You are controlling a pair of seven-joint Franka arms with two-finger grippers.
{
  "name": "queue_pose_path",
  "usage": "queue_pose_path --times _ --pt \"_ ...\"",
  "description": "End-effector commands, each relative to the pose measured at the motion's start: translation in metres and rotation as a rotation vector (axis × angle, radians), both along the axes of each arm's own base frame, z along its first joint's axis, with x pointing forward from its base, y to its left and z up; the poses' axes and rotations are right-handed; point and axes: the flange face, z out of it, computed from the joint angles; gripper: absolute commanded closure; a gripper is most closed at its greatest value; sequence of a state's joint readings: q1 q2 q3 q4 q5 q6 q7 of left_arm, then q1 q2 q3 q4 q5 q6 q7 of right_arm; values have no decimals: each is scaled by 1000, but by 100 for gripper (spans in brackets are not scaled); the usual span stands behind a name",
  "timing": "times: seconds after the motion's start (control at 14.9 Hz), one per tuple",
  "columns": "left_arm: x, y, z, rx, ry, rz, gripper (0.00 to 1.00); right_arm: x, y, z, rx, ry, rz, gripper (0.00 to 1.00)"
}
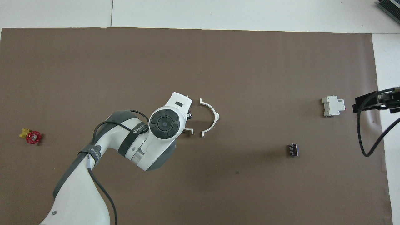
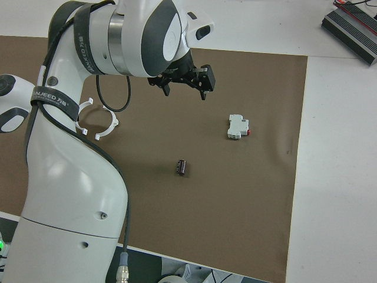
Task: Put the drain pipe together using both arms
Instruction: 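Carry the clamp half with the left gripper onto the placed half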
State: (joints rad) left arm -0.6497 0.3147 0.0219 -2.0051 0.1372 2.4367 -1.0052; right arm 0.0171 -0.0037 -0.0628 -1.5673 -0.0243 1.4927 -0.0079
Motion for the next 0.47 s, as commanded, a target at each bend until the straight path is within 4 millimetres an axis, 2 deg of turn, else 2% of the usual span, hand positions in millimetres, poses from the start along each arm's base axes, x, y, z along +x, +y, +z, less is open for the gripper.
queue_pose_path --times 0.0,0.4 --pt "12 -12 1 7 -28 22 100 2 -3 0 14 -13 -13 0" --pt "1 -26 0 6 -27 24 100 2 -3 0 14 -15 -12 0"
